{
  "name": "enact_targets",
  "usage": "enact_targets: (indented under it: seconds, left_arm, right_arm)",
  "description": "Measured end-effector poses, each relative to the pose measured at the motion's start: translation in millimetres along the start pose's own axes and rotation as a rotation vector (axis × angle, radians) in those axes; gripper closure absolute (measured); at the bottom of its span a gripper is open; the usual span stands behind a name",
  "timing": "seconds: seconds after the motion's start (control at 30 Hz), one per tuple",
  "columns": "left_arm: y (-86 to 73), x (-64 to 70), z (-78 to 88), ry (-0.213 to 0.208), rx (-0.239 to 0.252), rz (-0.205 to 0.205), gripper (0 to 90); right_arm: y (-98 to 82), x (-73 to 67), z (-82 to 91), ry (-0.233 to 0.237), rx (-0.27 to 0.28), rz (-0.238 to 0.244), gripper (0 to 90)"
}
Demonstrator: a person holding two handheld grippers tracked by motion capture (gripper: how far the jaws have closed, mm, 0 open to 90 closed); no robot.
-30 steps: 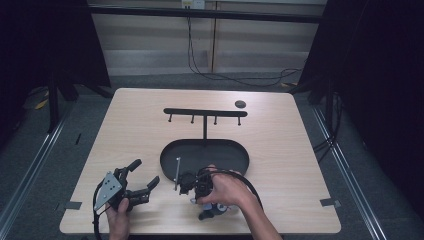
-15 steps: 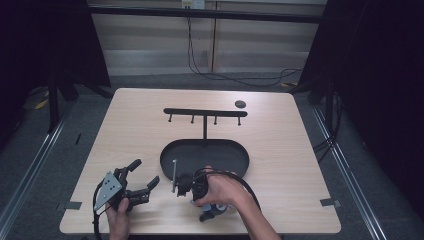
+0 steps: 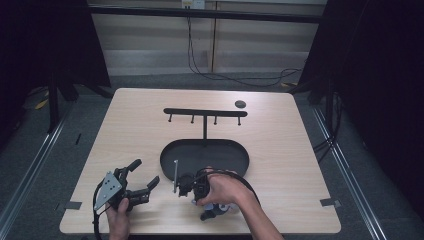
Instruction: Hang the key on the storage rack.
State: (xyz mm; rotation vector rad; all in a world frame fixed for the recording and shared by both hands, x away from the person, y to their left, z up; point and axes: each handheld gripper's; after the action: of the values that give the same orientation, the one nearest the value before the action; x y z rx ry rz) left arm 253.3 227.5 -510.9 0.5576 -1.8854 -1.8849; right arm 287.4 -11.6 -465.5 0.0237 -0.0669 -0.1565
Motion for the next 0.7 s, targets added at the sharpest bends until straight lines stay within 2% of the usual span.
enact_targets:
  seconds: [0.1, 0.2, 0.4, 0.43, 0.7]
  left_arm:
    - [0.0, 0.0, 0.0, 0.000, 0.000, 0.000, 15.3]
    - [0.0, 0.0, 0.1, 0.000, 0.000, 0.000, 15.3]
    - [0.0, -0.1, 0.1, 0.001, -0.002, -0.002, 15.3]
    - [0.0, -0.1, 0.1, 0.001, -0.002, -0.002, 15.3]
    - [0.0, -0.1, 0.1, 0.003, -0.002, -0.003, 15.3]
  right_arm:
    - [-4.5, 3.0, 1.9, 0.011, -0.017, -0.011, 87.2]
    - [-8.2, 4.9, 8.1, 0.021, 0.003, -0.020, 87.2]
    - [-21.0, 11.6, 27.8, 0.005, 0.024, -0.053, 87.2]
    - [-24.4, 14.1, 34.8, 0.010, 0.042, -0.061, 87.2]
    - [-37.2, 24.4, 54.7, 0.004, 0.078, -0.107, 87.2]
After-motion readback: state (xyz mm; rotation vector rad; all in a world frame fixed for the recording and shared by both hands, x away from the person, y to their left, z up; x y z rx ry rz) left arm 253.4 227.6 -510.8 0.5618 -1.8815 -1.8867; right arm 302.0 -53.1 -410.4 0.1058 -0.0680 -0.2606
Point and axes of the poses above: each handheld gripper's, and its own axes: z roughly backward along the jaws, y roughly out of its top, x roughly to its right, and after that the axes turned 11 degrees about -y, right-handed
